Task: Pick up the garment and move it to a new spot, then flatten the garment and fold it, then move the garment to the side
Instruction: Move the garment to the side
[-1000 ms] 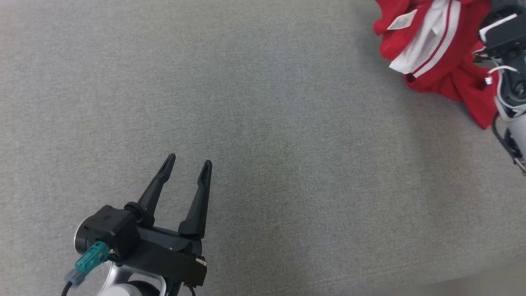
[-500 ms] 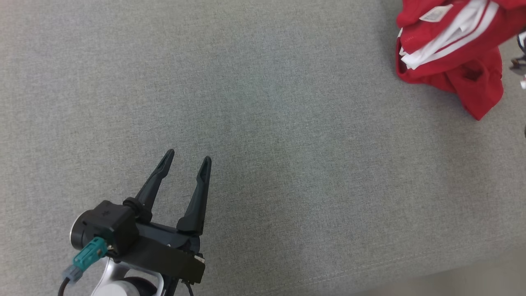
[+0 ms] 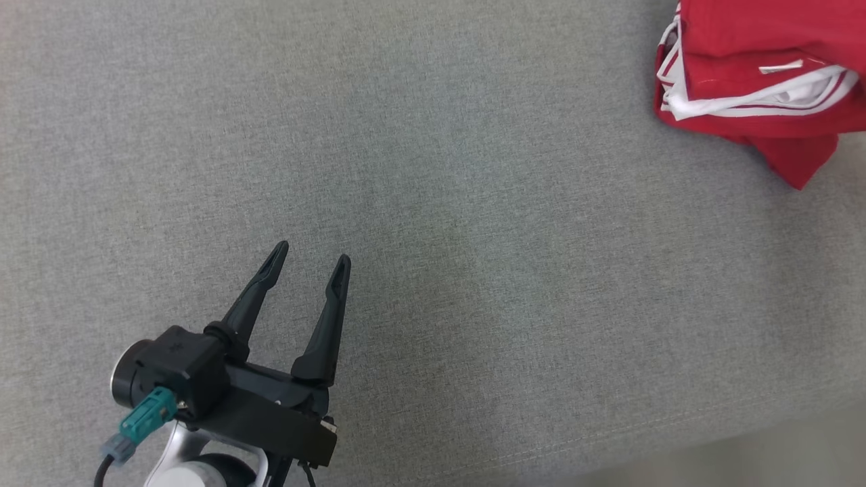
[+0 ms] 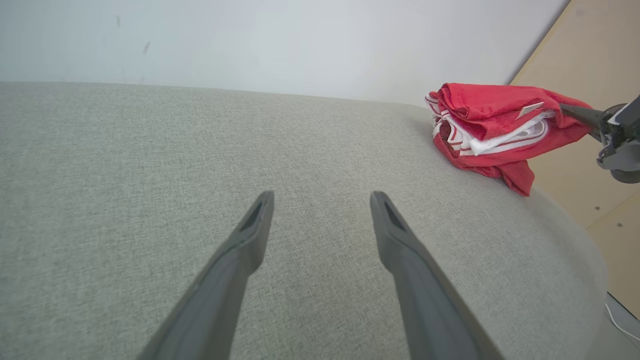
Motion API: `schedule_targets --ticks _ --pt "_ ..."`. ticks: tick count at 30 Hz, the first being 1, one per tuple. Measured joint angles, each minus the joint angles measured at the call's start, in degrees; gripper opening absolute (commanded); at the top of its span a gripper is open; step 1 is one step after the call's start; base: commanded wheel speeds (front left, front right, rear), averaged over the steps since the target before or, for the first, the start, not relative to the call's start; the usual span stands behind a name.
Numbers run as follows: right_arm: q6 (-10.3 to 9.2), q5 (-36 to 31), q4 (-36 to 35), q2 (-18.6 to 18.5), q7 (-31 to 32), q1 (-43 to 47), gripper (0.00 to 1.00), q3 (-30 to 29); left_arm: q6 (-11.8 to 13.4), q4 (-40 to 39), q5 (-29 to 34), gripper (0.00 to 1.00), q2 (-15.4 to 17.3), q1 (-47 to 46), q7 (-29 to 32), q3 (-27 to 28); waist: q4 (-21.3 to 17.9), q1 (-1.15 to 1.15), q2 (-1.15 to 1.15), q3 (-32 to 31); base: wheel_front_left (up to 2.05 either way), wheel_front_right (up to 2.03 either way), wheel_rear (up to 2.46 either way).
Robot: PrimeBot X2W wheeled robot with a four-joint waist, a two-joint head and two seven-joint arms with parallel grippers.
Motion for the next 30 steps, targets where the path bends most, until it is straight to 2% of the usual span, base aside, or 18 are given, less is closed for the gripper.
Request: schedule_targets --ticks 8,9,11,12,13,30 --pt "0.01 0.25 4.68 0.38 -0.52 0.12 0.0 -0.68 0.0 -0.32 1.26 1.0 0.71 -1.27 1.15 -0.1 0.73 0.0 0.0 1.82 0.0 0.0 0.0" --pt "0.01 0.33 5.32 0.55 -0.56 0.09 0.09 -0.8 0.0 -0.33 1.34 1.0 0.8 -1.27 1.25 -0.08 0.85 0.0 0.0 2.01 0.0 0.0 0.0" --pt "0.01 0.46 6.32 0.92 -0.94 0.09 0.41 -0.86 0.01 -0.36 1.42 1.0 0.94 -1.27 1.26 0.04 1.02 0.0 0.0 2.35 0.0 0.0 0.0" --pt "0.01 0.46 6.72 1.15 -0.96 0.08 0.72 -0.87 0.01 -0.36 1.42 1.0 1.0 -1.27 1.26 0.1 1.08 0.0 0.0 2.47 0.0 0.0 0.0" --pt "0.01 0.46 7.13 1.44 -0.96 0.08 0.99 -0.85 0.01 -0.36 1.42 1.0 1.03 -1.27 1.33 0.13 1.12 0.0 0.0 2.56 0.0 0.0 0.0" --pt "0.04 -1.05 11.18 2.88 -2.48 1.27 1.0 0.96 0.03 -1.24 1.69 1.0 1.59 -1.29 2.35 0.38 -1.07 0.0 0.0 2.63 0.0 0.0 0.0"
